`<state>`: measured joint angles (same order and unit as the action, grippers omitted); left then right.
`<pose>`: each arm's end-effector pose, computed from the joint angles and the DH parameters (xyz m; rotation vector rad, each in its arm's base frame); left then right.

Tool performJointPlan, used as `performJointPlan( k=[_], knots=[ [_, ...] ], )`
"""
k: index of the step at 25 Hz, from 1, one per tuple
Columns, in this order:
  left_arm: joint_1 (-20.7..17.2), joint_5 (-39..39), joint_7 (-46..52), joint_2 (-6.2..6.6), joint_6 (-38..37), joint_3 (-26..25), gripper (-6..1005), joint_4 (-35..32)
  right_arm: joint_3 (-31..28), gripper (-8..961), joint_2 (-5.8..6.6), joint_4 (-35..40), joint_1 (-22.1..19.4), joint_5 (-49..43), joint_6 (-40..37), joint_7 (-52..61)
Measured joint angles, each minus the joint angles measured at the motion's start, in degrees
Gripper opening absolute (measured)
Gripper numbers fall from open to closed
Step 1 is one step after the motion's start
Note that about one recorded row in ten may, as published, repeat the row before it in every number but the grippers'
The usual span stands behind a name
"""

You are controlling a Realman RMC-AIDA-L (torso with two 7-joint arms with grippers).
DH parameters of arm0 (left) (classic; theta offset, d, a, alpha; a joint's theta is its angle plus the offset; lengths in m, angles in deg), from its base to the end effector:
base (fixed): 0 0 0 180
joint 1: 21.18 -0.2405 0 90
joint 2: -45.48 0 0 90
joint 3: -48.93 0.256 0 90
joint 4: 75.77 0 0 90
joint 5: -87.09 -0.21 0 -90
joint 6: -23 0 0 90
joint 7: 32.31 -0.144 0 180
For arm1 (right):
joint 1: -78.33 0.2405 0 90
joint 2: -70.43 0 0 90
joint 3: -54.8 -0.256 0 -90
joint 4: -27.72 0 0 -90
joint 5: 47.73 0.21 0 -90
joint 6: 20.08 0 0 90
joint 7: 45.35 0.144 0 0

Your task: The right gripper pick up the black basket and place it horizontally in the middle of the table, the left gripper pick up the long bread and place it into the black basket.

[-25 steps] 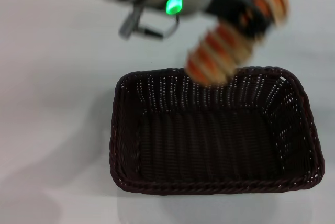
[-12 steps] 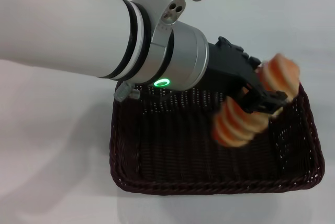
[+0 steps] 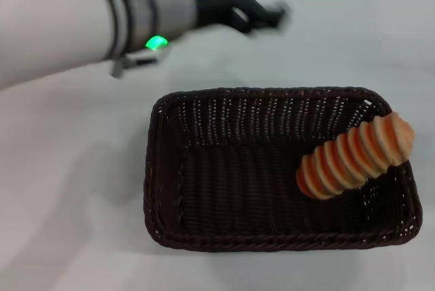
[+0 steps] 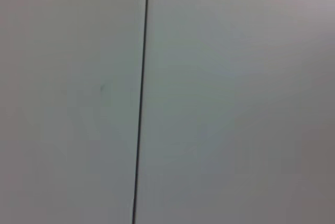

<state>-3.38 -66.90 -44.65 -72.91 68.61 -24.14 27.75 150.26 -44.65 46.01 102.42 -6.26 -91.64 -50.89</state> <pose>-0.0760 0.3359 -0.0103 -2.3077 -0.5014 -0.3121 0.3385 0.3542 0.1090 -1.0593 0.3233 0.6574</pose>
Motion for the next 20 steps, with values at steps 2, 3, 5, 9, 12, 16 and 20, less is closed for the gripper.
performJointPlan(
  k=[2,3,5,9,12,16,20],
  knots=[
    [-1.6,-1.0,0.1,-0.02,-6.0,-0.3,862,-2.3,-0.4,318,0.0,0.0,0.1,0.0,0.0,0.0],
    [-5.0,-1.7,0.2,0.0,-22.8,-1.3,867,-8.7,-0.4,318,0.03,0.0,0.2,0.1,0.0,0.0],
    [-7.2,-1.0,0.3,0.04,-40.1,-1.9,873,-16.5,-0.4,318,0.05,0.0,0.2,0.1,0.0,0.0],
    [-8.3,-0.2,2.6,0.22,-66.4,-1.7,871,-30.6,-0.5,318,0.15,0.0,0.8,0.1,0.2,0.0],
    [-6.9,-0.3,9.3,0.15,-86.8,-1.4,869,-44.0,-0.5,318,0.17,-0.2,1.6,0.1,0.7,0.0],
    [-0.3,-0.1,24.5,-0.12,-114.5,-1.6,868,-70.3,-0.5,318,-0.17,-0.5,2.5,0.1,1.0,0.0],
    [3.7,-0.1,30.8,-0.33,-125.2,-1.8,868,-86.1,-1.1,318,-1.11,-0.6,3.1,0.1,1.0,0.0]
  ],
)
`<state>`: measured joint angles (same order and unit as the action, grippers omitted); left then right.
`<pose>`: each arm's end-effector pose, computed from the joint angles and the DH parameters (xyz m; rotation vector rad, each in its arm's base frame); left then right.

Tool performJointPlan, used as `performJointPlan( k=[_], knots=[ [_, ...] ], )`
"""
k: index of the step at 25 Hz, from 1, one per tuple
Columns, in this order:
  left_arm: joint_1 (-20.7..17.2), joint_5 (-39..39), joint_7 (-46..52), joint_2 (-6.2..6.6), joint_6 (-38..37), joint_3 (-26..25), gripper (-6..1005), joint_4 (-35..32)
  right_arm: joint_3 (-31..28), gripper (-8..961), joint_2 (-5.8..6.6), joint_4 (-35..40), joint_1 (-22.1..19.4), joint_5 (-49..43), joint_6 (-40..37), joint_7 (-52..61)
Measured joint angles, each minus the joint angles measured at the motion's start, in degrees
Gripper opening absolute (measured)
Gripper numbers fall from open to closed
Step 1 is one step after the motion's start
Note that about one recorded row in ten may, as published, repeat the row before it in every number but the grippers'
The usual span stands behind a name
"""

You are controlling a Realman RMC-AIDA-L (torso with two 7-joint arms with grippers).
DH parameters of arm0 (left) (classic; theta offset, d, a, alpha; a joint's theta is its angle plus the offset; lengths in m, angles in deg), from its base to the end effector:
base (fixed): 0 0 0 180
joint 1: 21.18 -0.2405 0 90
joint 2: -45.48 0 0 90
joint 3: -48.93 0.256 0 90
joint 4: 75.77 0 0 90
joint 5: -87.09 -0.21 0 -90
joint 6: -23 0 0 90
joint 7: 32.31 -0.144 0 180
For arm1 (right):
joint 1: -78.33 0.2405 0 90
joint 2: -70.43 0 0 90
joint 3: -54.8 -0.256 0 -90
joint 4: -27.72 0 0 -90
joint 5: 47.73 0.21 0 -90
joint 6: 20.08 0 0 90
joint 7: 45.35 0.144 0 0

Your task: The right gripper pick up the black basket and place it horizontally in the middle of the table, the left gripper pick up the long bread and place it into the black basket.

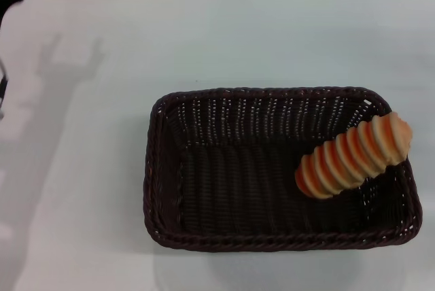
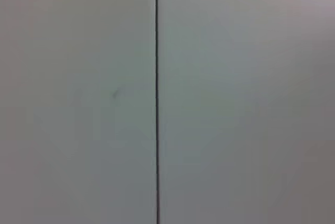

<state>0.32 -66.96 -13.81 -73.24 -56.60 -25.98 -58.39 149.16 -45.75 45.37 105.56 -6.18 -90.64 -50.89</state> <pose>-0.2921 0.3317 0.0362 -1.3940 -0.4158 -1.0939 0.3228 0.3701 0.1014 -1.0643 0.3375 0.6939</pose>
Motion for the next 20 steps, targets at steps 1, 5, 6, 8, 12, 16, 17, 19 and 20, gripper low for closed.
performJointPlan(
  k=[1,5,6,8,12,16,17,19,20],
  knots=[
    [-0.1,0.0,0.1,-0.04,-0.4,0.0,868,-1.6,-0.1,318,-0.34,-0.1,0.2,-0.1,0.0,0.0],
    [-2.0,0.0,0.0,0.0,-0.8,-0.1,868,-2.0,0.1,318,-1.25,-1.4,1.4,-0.4,-0.2,-0.1],
    [-2.6,0.0,0.0,0.09,-1.2,-0.1,868,-1.8,0.2,318,-1.48,-1.8,1.7,-0.4,-0.4,-0.3],
    [-4.0,0.0,-0.4,0.14,-2.1,-0.2,868,-1.5,0.2,318,-2.08,-2.1,1.9,-0.5,-0.5,-0.4],
    [-5.0,0.0,-0.5,0.16,-2.5,-0.2,868,-1.4,0.3,318,-2.64,-2.2,2.0,-0.5,-0.1,-0.3],
    [-5.5,-0.1,-2.7,0.16,-2.9,0.1,868,-1.9,0.7,318,-3.08,-2.2,2.2,-0.5,1.0,0.0],
    [-5.6,-0.2,-3.6,0.16,-2.9,0.2,868,-2.0,0.9,318,-3.19,-2.1,2.4,-0.5,1.6,0.0],
    [-5.8,-0.4,-4.8,0.16,-3.0,0.3,868,-2.1,1.6,318,-3.29,-2.1,2.7,-0.5,2.6,0.0],
    [-6.1,-0.4,-4.9,0.14,-3.1,0.3,868,-2.1,2.3,318,-3.32,-2.2,3.1,-0.5,3.6,0.0]
  ],
)
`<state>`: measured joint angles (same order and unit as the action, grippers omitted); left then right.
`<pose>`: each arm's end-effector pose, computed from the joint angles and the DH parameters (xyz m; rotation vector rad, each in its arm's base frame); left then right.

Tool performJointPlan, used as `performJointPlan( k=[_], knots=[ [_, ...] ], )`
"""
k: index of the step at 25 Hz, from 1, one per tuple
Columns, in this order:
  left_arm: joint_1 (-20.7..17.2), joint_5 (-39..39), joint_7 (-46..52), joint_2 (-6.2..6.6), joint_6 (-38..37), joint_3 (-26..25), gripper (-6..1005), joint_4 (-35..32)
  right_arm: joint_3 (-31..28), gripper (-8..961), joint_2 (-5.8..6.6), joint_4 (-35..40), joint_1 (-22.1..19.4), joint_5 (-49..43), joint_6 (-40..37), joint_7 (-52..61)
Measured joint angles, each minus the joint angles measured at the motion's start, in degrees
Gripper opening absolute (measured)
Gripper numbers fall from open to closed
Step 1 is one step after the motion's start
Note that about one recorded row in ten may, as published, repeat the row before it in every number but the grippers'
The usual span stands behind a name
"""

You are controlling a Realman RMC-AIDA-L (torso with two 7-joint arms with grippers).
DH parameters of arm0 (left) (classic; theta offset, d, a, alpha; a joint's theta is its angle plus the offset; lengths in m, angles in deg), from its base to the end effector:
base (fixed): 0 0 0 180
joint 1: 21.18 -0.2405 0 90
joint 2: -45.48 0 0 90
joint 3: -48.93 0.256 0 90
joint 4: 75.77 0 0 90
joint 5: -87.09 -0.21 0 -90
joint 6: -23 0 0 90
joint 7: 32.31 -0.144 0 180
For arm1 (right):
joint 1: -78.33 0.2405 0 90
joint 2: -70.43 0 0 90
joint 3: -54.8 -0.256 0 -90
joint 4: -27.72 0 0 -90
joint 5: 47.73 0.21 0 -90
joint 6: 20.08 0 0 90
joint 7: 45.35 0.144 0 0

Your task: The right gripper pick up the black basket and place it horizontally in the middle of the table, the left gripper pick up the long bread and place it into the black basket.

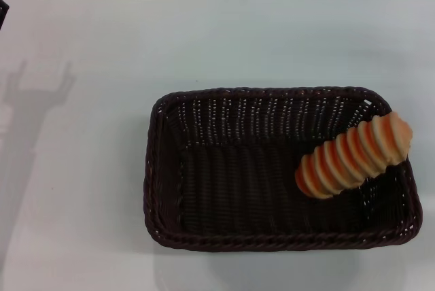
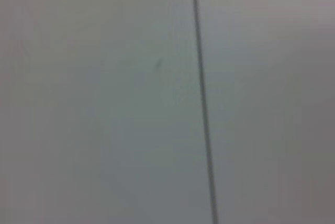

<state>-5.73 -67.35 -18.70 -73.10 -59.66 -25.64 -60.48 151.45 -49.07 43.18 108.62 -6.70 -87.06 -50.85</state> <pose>-0.3274 0.2920 0.0379 -1.3725 -0.3900 -0.9386 0.3048 0.3822 0.0595 -1.1736 0.4098 0.7002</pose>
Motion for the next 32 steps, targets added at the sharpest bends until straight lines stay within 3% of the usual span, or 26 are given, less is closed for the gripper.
performJointPlan(
  k=[8,24,32],
  knots=[
    [-0.9,0.1,2.6,0.02,-1.2,0.2,868,0.2,2.4,318,-0.03,-2.0,4.1,0.0,5.9,0.0],
    [-0.3,0.4,2.2,-0.02,-0.7,-0.3,868,-0.4,2.4,318,-0.02,0.6,4.8,0.1,5.4,0.4],
    [-0.5,0.4,2.7,-0.43,0.1,0.2,868,0.2,3.0,318,0.27,0.6,7.1,-1.0,4.6,2.9]
  ],
)
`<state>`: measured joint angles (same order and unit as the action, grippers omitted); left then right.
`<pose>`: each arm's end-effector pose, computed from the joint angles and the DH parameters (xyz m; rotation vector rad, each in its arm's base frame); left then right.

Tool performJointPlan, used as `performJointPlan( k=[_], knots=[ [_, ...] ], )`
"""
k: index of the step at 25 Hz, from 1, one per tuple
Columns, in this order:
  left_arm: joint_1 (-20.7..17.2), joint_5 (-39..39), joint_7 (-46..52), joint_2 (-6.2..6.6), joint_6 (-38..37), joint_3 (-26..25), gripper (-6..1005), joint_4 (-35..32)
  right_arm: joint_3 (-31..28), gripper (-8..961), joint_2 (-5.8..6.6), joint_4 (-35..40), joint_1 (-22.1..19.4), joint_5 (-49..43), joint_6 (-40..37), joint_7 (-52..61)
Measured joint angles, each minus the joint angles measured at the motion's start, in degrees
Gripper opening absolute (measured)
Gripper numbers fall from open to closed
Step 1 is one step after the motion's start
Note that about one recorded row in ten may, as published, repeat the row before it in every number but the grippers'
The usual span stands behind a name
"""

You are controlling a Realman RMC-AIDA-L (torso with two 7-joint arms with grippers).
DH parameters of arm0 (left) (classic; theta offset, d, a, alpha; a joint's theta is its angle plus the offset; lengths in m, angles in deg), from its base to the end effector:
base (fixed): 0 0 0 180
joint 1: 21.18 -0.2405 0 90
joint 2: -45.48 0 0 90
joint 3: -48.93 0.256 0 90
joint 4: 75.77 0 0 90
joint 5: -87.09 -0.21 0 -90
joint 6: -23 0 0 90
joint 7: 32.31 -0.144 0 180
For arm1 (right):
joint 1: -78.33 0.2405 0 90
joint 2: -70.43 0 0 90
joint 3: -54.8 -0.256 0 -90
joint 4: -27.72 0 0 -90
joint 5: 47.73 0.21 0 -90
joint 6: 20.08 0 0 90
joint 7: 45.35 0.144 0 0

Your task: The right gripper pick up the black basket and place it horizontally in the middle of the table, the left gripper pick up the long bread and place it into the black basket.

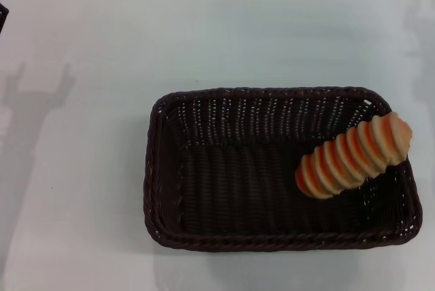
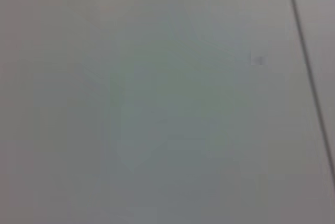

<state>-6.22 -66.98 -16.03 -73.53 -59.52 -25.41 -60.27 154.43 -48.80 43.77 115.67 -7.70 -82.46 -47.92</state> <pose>-0.3280 0.2893 0.0350 -1.3615 -0.4377 -0.9772 0.2535 0.4220 0.0445 -1.3043 0.3948 0.8109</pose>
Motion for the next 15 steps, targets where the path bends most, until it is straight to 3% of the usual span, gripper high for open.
performJointPlan(
  k=[6,15],
  knots=[
    [0.2,0.0,0.0,-0.01,0.1,-0.5,868,0.3,0.2,318,0.05,-0.2,-1.6,-7.4,-3.1,-0.3],
    [1.4,0.2,0.2,0.12,0.4,-2.3,868,-0.2,0.4,318,-0.19,0.0,-4.2,-8.1,-4.7,0.0]
  ],
)
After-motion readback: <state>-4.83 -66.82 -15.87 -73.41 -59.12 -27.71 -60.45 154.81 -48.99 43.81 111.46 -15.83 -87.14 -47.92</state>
